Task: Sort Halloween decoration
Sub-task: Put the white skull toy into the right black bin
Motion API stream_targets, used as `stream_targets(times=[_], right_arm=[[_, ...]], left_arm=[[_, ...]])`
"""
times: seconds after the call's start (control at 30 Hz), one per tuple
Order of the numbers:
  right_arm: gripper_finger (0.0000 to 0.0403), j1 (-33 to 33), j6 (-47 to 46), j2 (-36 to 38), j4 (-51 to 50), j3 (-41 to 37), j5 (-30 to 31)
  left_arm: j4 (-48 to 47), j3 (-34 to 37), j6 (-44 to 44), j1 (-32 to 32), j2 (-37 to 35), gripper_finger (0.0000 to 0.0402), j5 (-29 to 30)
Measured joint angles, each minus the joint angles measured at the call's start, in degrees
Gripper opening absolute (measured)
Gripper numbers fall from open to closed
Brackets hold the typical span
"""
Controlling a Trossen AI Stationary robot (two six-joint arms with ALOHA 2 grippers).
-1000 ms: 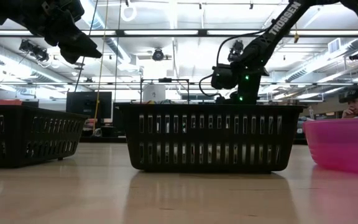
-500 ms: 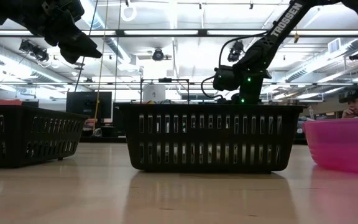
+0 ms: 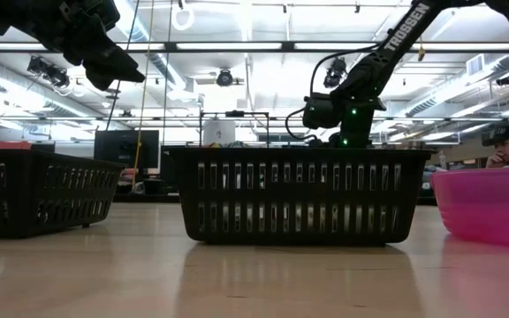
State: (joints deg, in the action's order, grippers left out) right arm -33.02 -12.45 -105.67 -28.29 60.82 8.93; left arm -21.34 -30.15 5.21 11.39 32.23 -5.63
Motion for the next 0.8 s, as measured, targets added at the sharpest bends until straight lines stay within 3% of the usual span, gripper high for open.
stream_targets(times=[0.27,0.8], right_arm=[[0.009,0.3,0.1,0.9,-0.6,-0.2,-0.2],[0.0084,7.2,-4.8,13.0,-6.9,-0.3,-5.8]], left_arm=[[0.0,0.0,0.0,0.0,0.0,0.0116,0.0],[0.0,0.0,-0.3,0.0,0.0,0.0116,0.0]])
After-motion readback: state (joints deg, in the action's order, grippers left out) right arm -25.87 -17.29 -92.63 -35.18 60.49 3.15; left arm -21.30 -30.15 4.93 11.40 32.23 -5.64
